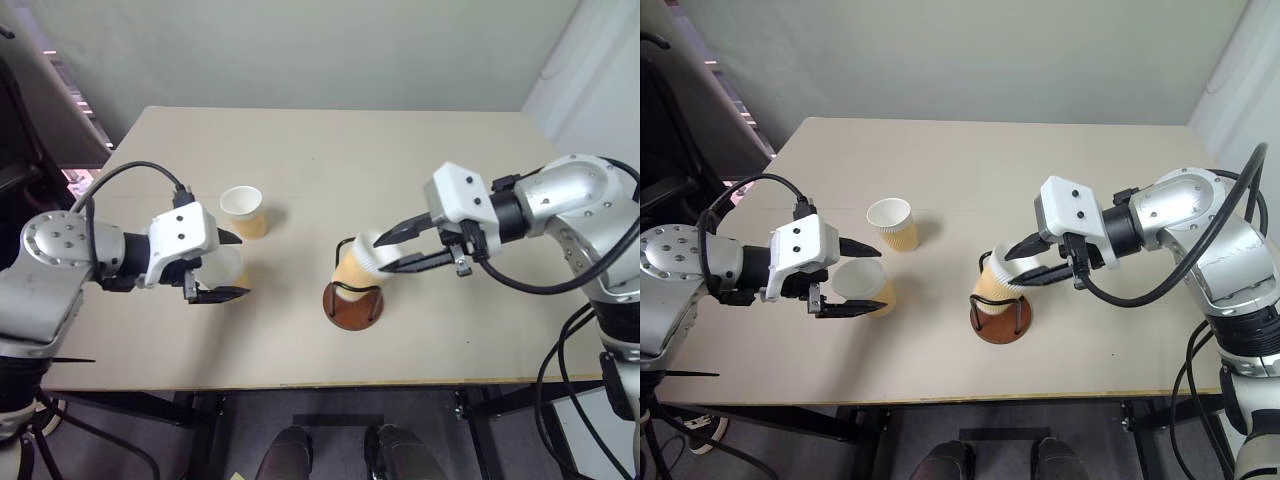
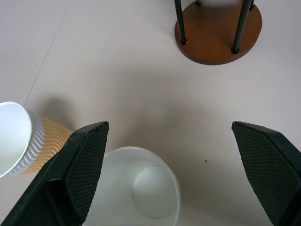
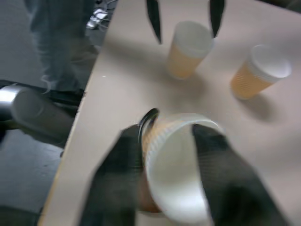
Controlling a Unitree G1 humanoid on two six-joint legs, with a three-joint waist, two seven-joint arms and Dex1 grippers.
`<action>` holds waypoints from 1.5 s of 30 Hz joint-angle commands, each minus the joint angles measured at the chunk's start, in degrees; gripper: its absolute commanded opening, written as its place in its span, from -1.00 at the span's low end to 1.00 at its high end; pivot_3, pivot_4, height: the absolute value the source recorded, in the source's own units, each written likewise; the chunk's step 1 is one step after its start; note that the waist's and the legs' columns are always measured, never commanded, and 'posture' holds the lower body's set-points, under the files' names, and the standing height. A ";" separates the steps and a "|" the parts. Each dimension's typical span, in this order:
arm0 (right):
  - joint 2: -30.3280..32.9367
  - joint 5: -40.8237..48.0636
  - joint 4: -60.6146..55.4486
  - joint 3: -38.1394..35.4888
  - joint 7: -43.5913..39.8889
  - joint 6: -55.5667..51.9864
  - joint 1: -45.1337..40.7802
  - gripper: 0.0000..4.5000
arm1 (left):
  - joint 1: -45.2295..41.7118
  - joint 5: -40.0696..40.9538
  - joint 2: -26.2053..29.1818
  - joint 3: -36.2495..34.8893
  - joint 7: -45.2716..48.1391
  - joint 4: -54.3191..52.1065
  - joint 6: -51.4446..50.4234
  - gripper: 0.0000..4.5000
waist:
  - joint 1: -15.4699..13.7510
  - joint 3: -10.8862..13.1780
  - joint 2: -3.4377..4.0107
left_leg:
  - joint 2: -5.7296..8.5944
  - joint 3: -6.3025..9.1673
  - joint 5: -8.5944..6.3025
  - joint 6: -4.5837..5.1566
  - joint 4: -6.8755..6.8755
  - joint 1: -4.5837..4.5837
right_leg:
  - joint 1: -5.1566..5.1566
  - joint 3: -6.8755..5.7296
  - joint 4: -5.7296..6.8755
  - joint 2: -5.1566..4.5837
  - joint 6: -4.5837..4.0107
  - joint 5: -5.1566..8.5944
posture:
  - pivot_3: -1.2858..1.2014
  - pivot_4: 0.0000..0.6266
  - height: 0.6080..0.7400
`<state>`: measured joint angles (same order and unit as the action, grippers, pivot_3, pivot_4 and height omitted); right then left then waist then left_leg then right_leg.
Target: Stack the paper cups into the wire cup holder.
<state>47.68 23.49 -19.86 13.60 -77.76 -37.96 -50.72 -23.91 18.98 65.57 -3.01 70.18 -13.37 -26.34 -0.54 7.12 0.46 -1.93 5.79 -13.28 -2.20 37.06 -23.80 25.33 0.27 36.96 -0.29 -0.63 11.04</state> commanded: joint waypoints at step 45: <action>10.04 29.54 -9.18 -32.47 21.28 -11.65 15.54 1.00 | -40.49 7.57 -6.68 16.71 22.32 25.42 15.85 -0.98 | -1.65 -0.02 -0.07 | 0.11 0.11 0.05 0.10 0.17 -0.30 | 0.02 0.00 -0.11 -0.07 0.38 -0.17 | 0.03 -0.52 1.00</action>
<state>56.51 52.39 -27.73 -15.50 -56.77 -50.41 -35.24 -61.36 23.16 59.27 13.39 90.10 9.66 -11.62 -2.19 7.10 0.38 -1.81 5.84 -13.26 -2.03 37.22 -24.08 25.33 0.29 36.80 -0.43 -0.24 10.86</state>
